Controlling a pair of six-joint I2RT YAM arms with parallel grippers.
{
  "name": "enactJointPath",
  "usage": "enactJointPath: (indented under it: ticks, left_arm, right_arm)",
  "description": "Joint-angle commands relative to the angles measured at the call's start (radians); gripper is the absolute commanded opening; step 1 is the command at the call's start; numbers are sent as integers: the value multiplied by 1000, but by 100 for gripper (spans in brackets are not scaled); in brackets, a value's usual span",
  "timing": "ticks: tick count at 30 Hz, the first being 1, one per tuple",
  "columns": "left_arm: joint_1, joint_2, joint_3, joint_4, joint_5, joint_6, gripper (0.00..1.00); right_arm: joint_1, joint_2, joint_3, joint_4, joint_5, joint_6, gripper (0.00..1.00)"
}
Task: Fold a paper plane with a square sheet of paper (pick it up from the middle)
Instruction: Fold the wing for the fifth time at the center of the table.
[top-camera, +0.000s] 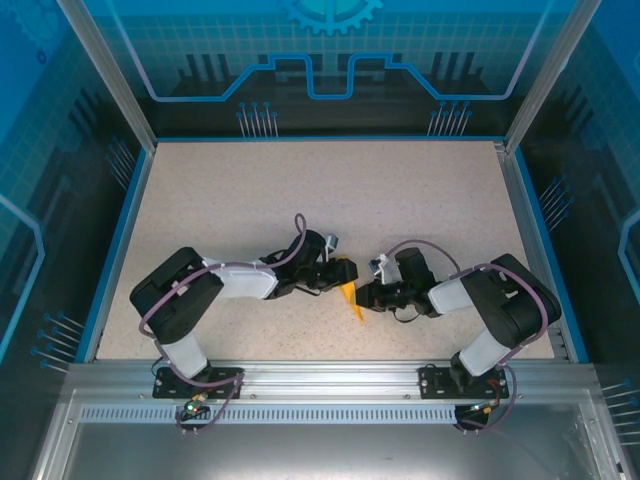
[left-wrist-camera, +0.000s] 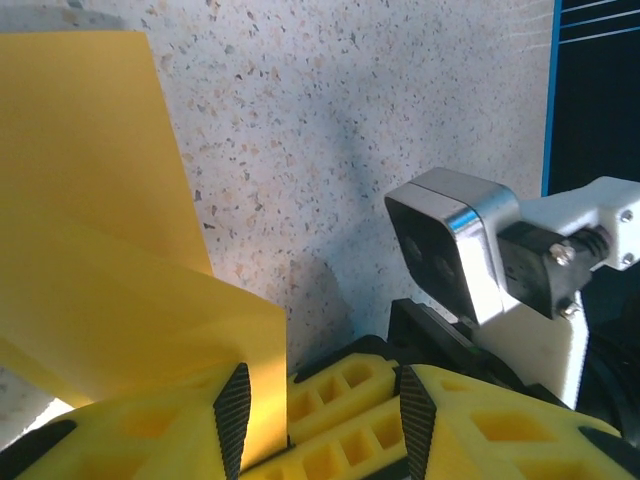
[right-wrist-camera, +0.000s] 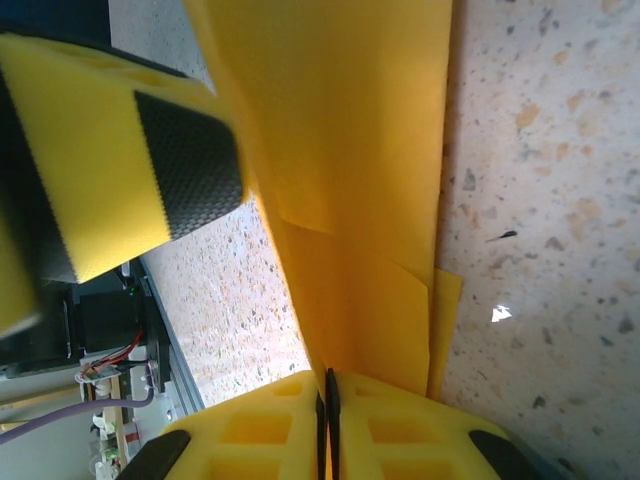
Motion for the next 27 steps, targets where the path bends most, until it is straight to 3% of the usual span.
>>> enactJointPath:
  ticks: [1, 12, 17, 27]
  left_arm:
    - [-7, 31, 30, 27, 3, 32, 47]
    - [-7, 48, 43, -1, -25, 45, 46]
    - [-7, 47, 50, 2, -19, 45, 47]
    - [-6, -47, 19, -23, -21, 64, 51]
  right_arm:
    - [-8, 4, 8, -28, -1, 9, 14]
    - [-6, -59, 7, -156, 81, -36, 20]
    - [-6, -62, 10, -159, 85, -34, 11]
    - [-8, -56, 15, -154, 80, -14, 8]
